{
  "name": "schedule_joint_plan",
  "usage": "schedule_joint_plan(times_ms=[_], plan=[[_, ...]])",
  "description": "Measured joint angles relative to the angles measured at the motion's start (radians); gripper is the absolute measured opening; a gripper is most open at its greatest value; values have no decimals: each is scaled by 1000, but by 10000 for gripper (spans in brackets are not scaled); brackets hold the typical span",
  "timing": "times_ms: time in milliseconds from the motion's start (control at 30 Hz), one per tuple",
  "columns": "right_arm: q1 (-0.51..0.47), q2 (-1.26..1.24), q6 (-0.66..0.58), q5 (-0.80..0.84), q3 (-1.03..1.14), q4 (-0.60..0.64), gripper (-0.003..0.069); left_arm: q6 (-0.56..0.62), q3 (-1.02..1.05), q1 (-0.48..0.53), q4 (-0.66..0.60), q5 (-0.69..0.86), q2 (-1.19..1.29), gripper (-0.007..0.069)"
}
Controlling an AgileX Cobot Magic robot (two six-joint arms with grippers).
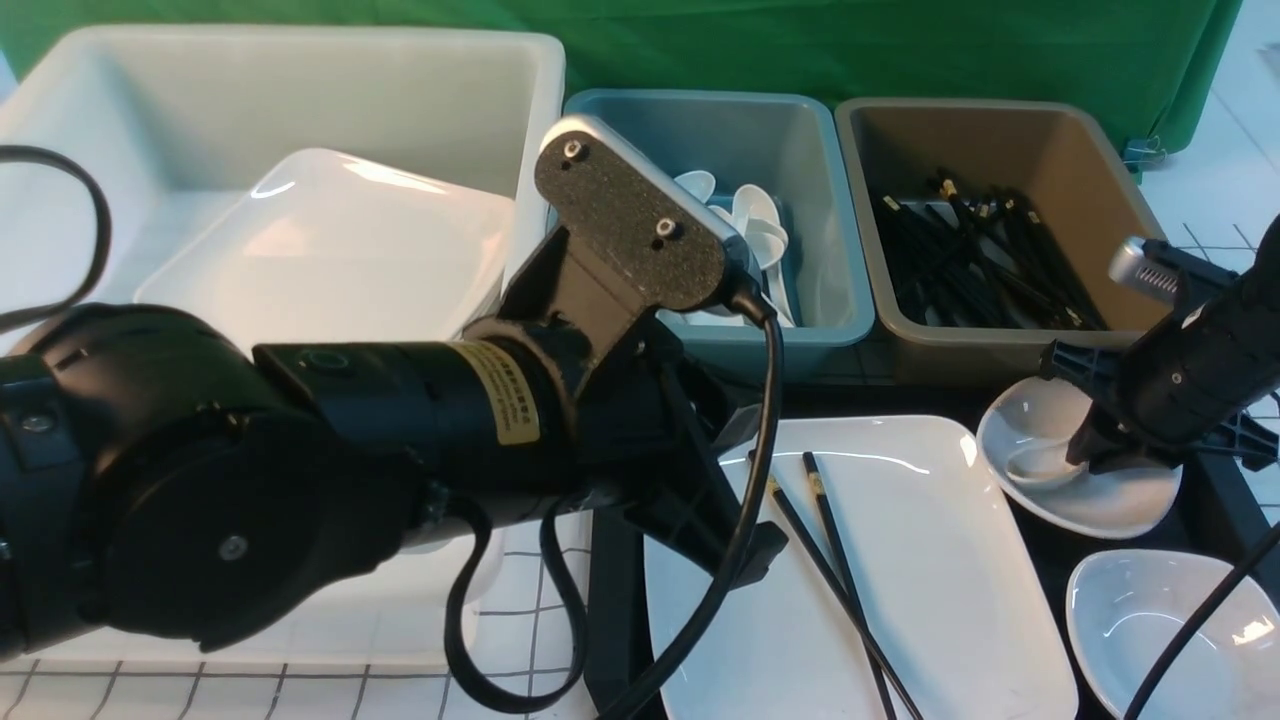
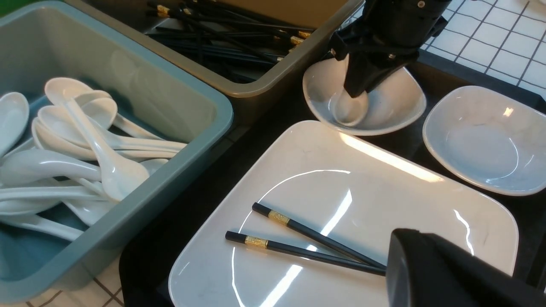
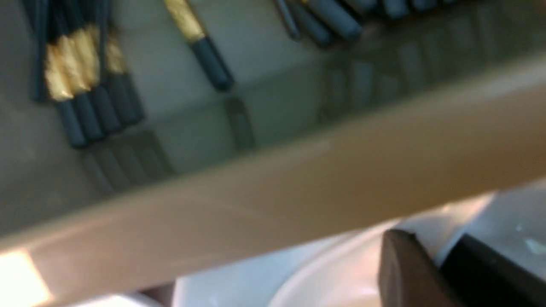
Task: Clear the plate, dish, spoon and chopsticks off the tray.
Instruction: Use the right arm to grab a soup spoon from the plate, then use the right arm to put the soup spoon into the small storage box in the middle
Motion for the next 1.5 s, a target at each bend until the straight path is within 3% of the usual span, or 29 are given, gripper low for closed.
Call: schedule_joint_plan(times_ms=[267,800,1100,1200,1367,1400,1500], plan=[[-2,-18,-7,37,1,-7,49,0,0,0,1,0,0,-3],[1,-183,-127,265,1,-18,30,-58,-4,0,1,0,0,-3],[2,-352,-193,372,1,-1,30,-82,-135,1,2,-4,44,-3],[2,-427,-216,369,1,42,30,-85,-180,7,28,41,63,-3],[2,-521,-370,296,-24,276,30,-133,-253,112,41,96,69,-3],[13,-510,-417,283,-53,370,30,-142,-277,173,42,116,69,-3],[67,-440,-462,253,-135,436,30,-146,-295,283,41,152,69,-3]])
